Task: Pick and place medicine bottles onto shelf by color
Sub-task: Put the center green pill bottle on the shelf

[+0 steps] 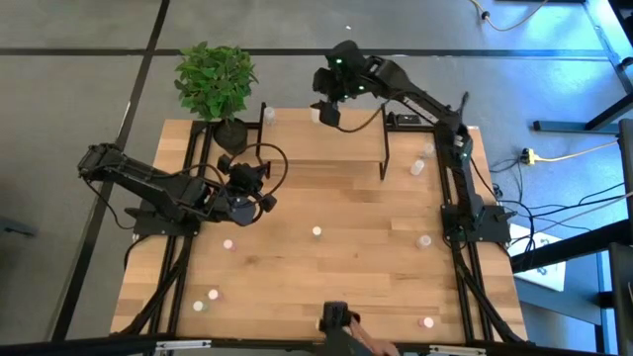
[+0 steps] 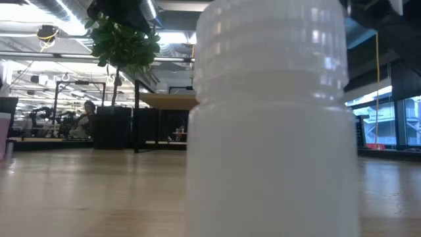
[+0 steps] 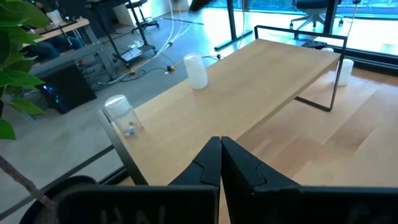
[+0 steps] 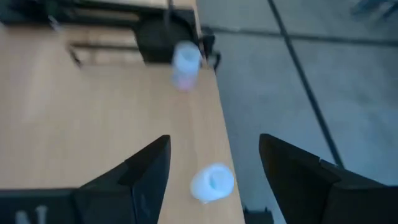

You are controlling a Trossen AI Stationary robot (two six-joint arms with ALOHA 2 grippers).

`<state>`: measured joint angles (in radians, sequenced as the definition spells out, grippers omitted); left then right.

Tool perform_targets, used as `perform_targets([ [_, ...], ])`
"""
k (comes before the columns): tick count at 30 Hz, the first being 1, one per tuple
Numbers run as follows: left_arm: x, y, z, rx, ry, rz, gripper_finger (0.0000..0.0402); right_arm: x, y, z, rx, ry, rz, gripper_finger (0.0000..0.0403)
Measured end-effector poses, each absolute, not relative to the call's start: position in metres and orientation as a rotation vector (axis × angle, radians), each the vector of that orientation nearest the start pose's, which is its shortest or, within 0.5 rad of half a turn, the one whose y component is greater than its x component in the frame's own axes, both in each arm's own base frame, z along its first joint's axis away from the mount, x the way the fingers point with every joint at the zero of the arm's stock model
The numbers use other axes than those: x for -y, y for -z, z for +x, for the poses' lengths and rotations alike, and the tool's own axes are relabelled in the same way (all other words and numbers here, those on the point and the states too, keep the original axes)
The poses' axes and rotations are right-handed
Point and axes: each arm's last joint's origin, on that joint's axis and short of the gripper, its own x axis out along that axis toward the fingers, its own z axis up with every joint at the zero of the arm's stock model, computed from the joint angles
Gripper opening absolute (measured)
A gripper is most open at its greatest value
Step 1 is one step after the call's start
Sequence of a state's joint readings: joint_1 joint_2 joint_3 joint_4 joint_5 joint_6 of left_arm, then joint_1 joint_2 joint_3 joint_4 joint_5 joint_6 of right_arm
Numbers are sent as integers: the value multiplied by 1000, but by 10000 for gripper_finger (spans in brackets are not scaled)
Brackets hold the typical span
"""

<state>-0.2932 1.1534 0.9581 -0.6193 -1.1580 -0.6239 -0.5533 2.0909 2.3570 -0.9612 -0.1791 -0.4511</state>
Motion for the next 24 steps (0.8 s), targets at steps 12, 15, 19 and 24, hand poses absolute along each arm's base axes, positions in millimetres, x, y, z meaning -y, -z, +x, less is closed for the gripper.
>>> perform_targets([
  [12, 42, -295, 220, -440, -797, -92, 0, 115, -455, 331, -717, -262, -235, 248],
  [15, 44, -294, 221, -470, -743, -116, 0, 94, -450, 331, -781, -336, -234, 248],
  [19, 48, -294, 220, -477, -717, -117, 0, 70, -441, 324, -882, -501, -227, 248],
  [24, 53, -294, 219, -478, -692, -111, 0, 54, -433, 328, -828, -712, -173, 248],
])
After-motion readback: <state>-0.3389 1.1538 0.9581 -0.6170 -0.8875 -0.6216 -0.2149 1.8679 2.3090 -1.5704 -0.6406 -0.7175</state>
